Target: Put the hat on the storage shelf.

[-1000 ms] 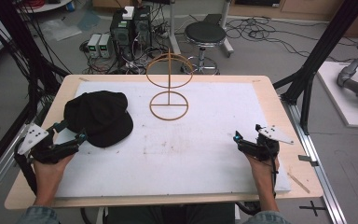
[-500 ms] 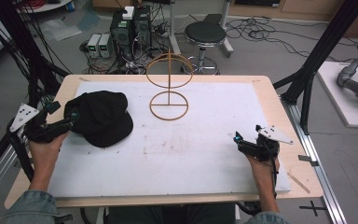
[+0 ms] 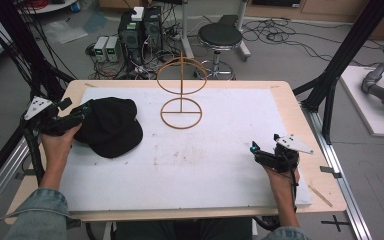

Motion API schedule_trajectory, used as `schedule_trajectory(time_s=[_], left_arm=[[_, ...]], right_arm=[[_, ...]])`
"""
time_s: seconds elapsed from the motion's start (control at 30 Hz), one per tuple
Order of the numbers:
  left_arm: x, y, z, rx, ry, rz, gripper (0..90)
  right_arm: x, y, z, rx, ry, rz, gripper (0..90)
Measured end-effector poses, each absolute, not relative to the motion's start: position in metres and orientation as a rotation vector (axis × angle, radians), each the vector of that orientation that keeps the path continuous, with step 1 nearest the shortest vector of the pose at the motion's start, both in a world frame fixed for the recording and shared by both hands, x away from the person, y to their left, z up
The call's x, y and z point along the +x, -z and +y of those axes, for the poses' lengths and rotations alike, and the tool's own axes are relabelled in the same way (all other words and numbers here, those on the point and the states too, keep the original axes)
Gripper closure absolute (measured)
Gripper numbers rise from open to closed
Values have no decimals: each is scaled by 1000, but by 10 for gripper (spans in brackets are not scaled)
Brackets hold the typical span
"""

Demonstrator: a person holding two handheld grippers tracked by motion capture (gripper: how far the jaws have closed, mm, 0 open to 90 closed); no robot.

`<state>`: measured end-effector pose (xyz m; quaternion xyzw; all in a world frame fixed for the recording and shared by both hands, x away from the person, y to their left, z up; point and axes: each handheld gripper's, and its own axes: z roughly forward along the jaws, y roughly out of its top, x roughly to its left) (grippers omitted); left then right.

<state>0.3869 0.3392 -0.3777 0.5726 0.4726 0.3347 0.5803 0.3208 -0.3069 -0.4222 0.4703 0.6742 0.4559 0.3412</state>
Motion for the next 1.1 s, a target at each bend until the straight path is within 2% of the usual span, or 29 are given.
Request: schedule_trajectory(time_s=[0.4, 0.8, 1.1], left_arm=[[418, 387, 335, 1403, -718, 1171, 185], [429, 402, 334, 1476, -705, 1249, 185], [434, 412, 332, 1542, -687, 1294, 222]], right_arm=[[321, 423, -305, 1220, -1179, 1768, 146], [321, 423, -306, 1212, -1166, 1771, 146], [321, 423, -306, 1206, -1164, 1770, 146]])
